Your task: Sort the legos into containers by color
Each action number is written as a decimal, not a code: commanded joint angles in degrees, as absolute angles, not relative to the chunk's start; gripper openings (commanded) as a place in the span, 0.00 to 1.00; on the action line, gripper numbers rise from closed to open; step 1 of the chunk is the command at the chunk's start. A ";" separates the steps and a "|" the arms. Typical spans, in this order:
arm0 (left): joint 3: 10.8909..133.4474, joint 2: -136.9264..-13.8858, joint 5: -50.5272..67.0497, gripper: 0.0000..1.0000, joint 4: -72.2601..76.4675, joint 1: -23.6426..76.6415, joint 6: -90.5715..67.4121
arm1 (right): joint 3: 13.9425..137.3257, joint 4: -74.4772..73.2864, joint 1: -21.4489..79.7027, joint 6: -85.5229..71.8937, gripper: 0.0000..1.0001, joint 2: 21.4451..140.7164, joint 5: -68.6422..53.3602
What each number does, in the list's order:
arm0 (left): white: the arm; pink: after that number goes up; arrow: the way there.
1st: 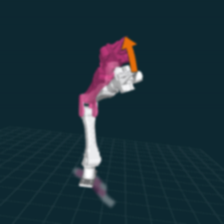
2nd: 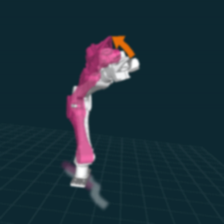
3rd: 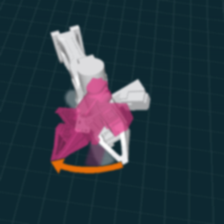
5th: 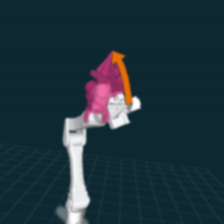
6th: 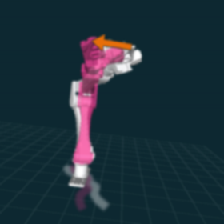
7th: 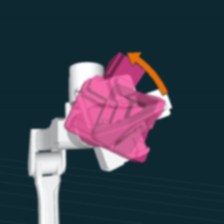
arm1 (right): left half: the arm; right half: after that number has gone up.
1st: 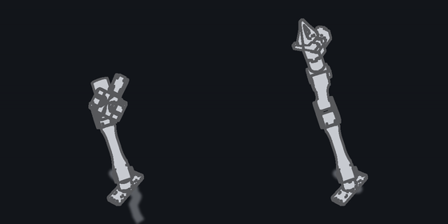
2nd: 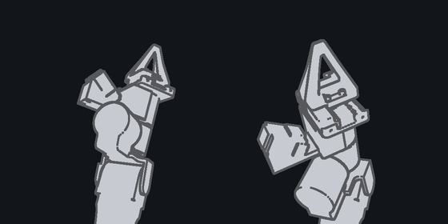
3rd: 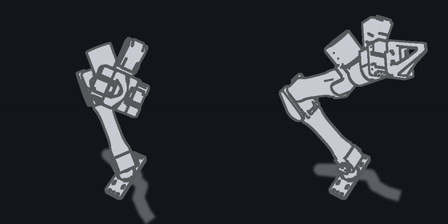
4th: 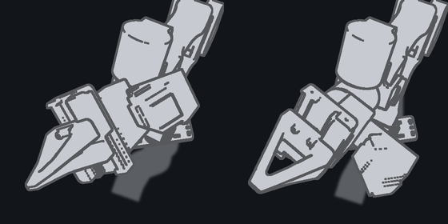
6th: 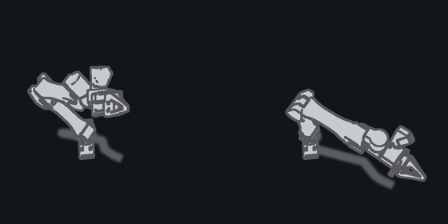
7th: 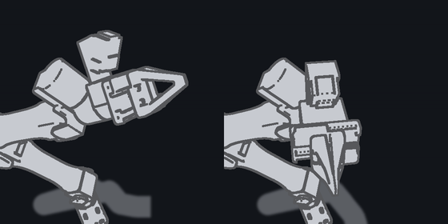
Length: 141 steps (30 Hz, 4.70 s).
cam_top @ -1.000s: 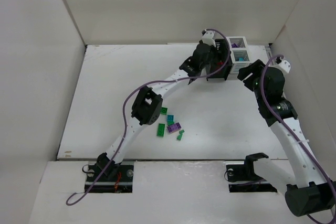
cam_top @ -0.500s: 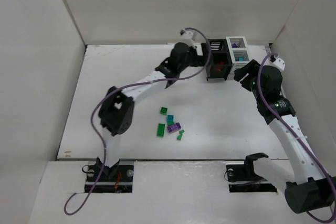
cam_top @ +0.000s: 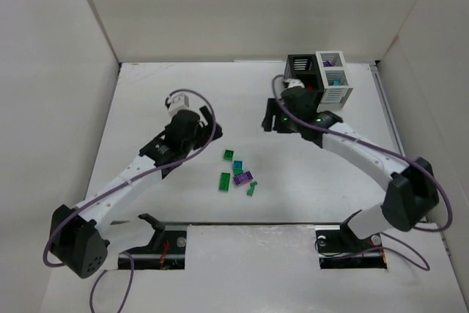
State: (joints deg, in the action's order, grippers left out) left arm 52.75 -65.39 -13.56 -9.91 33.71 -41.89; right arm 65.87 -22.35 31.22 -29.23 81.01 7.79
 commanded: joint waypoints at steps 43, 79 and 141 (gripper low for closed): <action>30.59 -31.38 -11.43 1.00 -31.29 32.17 -61.44 | 91.76 -30.15 54.40 -41.30 0.58 120.93 20.13; 31.20 -52.27 -1.41 1.00 -11.43 32.17 -48.10 | 105.89 -27.25 25.94 -23.65 0.26 106.32 22.42; 33.58 -45.54 -13.44 0.87 -27.32 44.21 -60.62 | 67.50 -28.04 49.89 -33.04 0.68 81.47 7.39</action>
